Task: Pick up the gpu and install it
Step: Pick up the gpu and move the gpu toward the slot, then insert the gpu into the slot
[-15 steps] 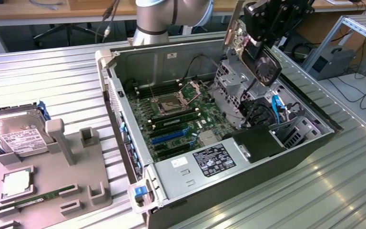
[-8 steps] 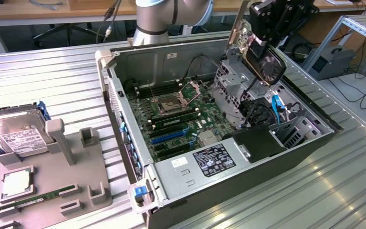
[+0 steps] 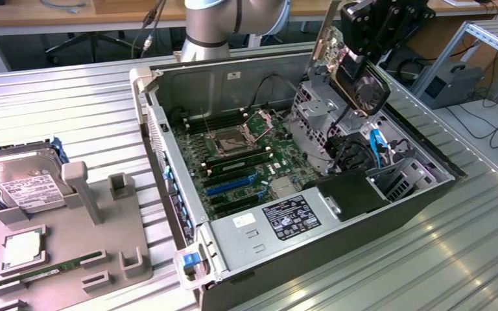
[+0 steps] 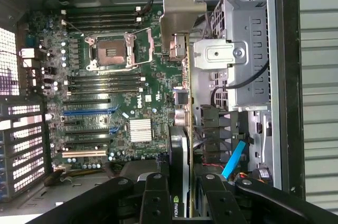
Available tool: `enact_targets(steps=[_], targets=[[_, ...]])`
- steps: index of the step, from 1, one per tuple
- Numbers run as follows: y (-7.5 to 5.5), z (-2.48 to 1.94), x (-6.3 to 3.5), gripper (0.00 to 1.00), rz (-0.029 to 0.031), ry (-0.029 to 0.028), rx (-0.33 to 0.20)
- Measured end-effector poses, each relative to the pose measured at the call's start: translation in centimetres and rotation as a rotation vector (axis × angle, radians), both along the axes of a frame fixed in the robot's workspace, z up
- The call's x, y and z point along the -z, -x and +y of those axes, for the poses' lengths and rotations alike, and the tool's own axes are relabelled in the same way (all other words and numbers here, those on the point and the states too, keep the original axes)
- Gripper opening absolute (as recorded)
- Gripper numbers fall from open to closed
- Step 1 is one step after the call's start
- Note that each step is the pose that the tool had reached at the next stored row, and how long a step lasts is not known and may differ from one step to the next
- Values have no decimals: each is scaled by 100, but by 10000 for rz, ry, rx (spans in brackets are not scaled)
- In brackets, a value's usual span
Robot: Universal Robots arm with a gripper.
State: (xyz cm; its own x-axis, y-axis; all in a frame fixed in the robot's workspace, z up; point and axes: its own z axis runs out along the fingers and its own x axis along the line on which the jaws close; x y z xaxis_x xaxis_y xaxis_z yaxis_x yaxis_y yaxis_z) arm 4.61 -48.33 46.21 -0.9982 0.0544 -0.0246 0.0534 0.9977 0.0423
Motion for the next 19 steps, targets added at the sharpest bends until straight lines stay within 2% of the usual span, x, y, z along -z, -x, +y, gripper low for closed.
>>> enact_targets(steps=[3,4,19], targets=[[-1,0,116,27,0,-2,0],[-1,0,123,27,0,-2,0],[-1,0,124,27,0,-1,-1]])
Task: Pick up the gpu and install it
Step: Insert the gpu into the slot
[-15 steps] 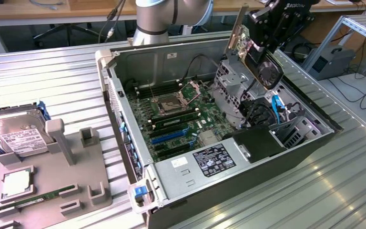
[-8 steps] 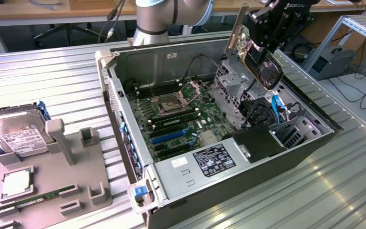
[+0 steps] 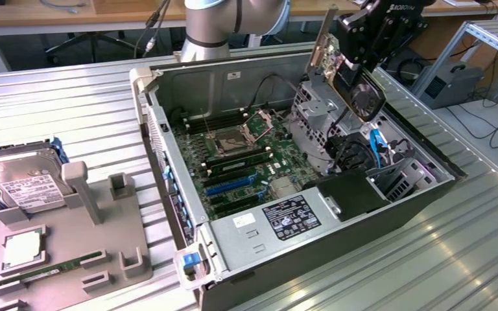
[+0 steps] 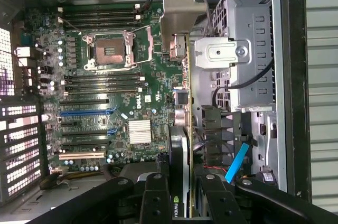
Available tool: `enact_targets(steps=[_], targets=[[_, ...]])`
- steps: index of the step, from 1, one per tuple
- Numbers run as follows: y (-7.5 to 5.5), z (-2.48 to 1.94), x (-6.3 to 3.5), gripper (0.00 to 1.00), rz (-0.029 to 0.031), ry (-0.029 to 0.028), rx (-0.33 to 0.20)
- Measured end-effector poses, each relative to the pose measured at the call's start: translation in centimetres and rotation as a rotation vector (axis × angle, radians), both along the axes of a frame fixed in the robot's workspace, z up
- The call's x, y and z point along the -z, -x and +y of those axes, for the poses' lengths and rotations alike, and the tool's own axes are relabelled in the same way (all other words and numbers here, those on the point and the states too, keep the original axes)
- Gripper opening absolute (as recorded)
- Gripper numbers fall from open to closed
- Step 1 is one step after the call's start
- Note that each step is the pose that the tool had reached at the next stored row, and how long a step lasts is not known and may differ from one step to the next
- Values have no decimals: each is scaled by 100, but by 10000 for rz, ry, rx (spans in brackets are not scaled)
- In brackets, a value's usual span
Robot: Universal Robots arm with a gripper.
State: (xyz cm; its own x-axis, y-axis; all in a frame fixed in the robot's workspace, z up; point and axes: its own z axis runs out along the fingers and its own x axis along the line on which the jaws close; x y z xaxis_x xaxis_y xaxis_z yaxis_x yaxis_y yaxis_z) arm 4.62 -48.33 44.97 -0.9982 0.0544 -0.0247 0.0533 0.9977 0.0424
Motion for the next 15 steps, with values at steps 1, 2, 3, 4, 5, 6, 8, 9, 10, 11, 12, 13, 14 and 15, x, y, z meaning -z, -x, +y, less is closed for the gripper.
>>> enact_targets(steps=[1,2,3,4,5,6,8,9,10,11,12,13,14,15], targets=[[0,0,0,27,0,1,-50],[1,0,0,27,0,0,-210],[0,0,0,27,0,2,-520],[1,0,0,27,0,16,-904],[1,0,0,27,1,25,-1204],[1,0,2,27,1,33,-1590],[1,0,3,27,1,56,-2554],[1,0,4,27,1,63,-2843],[0,0,5,27,1,76,-3428],[0,0,6,27,1,86,-3983],[1,0,7,27,0,91,-4282],[1,0,8,27,0,96,-4543],[1,0,8,27,0,102,-4859],[1,0,9,27,0,107,-5187]])
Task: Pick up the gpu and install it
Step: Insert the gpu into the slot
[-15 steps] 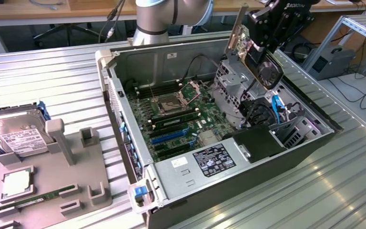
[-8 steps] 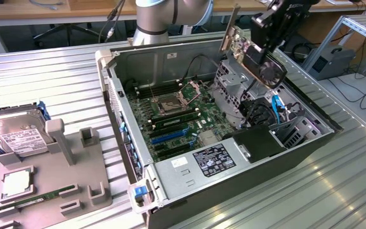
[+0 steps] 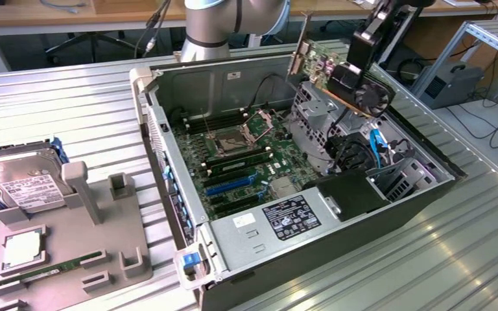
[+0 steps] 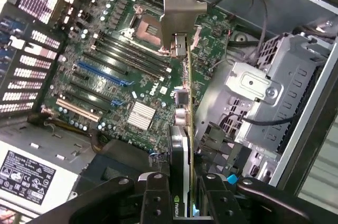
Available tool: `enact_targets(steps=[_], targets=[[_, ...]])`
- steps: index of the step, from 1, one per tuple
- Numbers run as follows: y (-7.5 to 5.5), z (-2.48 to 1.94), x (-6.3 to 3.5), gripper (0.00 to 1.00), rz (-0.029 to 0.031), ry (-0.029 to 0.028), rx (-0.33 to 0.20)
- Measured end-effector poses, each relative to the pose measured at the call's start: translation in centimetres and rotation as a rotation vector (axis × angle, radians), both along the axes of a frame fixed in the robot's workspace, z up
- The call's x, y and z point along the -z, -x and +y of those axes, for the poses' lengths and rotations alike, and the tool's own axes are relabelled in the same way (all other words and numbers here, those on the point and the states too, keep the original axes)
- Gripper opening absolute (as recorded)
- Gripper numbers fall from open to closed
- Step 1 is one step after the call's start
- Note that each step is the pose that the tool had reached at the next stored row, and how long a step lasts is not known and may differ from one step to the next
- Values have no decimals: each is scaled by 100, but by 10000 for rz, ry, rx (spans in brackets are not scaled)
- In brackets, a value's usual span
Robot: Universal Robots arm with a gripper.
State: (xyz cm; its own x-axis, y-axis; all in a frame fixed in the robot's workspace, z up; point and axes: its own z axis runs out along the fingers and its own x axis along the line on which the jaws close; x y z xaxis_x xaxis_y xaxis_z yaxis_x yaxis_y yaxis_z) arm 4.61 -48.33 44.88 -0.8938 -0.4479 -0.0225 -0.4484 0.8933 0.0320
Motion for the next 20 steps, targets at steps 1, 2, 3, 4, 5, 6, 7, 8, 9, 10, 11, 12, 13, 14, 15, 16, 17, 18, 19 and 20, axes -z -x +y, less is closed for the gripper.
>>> enact_targets(steps=[1,2,3,4,5,6,7,8,9,10,11,12,13,14,15,16,17,18,19,20], targets=[[0,0,1,27,0,7,-366],[0,0,3,27,0,18,-1069],[0,0,4,27,0,24,-1471],[0,0,5,27,0,29,-1841],[0,0,7,27,-1,35,-2334],[0,0,9,27,-1,41,-2889],[0,0,11,27,-2,45,-3319],[0,0,13,27,-2,50,-3832],[0,0,14,27,-2,52,-4120],[0,0,15,27,-2,54,-4300],[0,0,15,27,-2,57,-4535],[0,0,16,27,-2,59,-4774],[0,0,17,27,-2,62,-4975],[0,0,17,27,-2,66,-5286],[0,0,19,27,-3,67,-5526],[0,0,19,27,-3,69,-5712],[0,0,20,27,-3,69,-5891],[0,0,22,27,-4,68,-6083],[0,0,24,27,-5,69,-6311],[0,0,24,27,-5,70,-6513]])
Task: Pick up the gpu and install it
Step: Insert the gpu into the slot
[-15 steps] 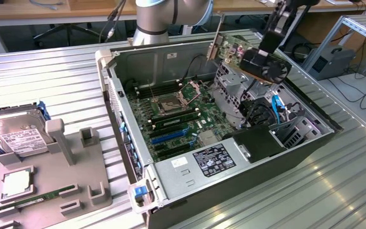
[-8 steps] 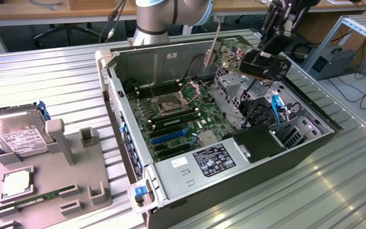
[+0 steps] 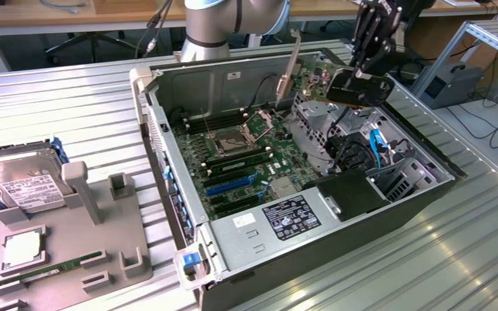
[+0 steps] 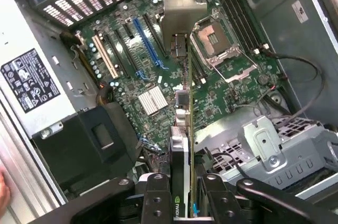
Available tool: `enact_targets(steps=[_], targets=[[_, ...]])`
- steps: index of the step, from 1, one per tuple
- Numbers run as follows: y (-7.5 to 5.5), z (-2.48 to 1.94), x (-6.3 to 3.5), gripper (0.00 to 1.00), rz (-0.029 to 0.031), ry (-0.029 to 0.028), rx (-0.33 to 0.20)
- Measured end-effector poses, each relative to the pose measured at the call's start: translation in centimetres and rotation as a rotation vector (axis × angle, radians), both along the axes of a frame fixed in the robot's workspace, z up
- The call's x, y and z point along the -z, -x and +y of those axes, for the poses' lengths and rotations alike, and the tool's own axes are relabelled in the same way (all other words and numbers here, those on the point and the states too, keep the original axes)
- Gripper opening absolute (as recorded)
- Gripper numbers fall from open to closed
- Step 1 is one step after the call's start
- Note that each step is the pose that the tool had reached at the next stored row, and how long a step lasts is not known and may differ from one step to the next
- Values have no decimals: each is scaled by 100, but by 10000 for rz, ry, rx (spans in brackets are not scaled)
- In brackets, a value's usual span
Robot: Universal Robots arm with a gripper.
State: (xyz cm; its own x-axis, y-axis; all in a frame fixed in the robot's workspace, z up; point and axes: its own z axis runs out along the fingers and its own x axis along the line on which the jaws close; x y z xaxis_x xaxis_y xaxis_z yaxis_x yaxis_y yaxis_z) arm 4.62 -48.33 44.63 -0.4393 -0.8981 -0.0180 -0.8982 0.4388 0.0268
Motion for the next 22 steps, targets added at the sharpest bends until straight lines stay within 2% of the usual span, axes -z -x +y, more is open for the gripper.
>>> enact_targets(steps=[3,8,11,17,18,19,22], targets=[[0,0,5,27,0,0,-824],[0,0,14,27,0,0,-2572],[0,0,18,27,0,-1,-3204],[0,2,25,27,0,3,-5881],[0,4,25,27,5,14,-6173],[0,4,25,27,4,15,-6170],[0,4,35,27,6,15,-4933]])
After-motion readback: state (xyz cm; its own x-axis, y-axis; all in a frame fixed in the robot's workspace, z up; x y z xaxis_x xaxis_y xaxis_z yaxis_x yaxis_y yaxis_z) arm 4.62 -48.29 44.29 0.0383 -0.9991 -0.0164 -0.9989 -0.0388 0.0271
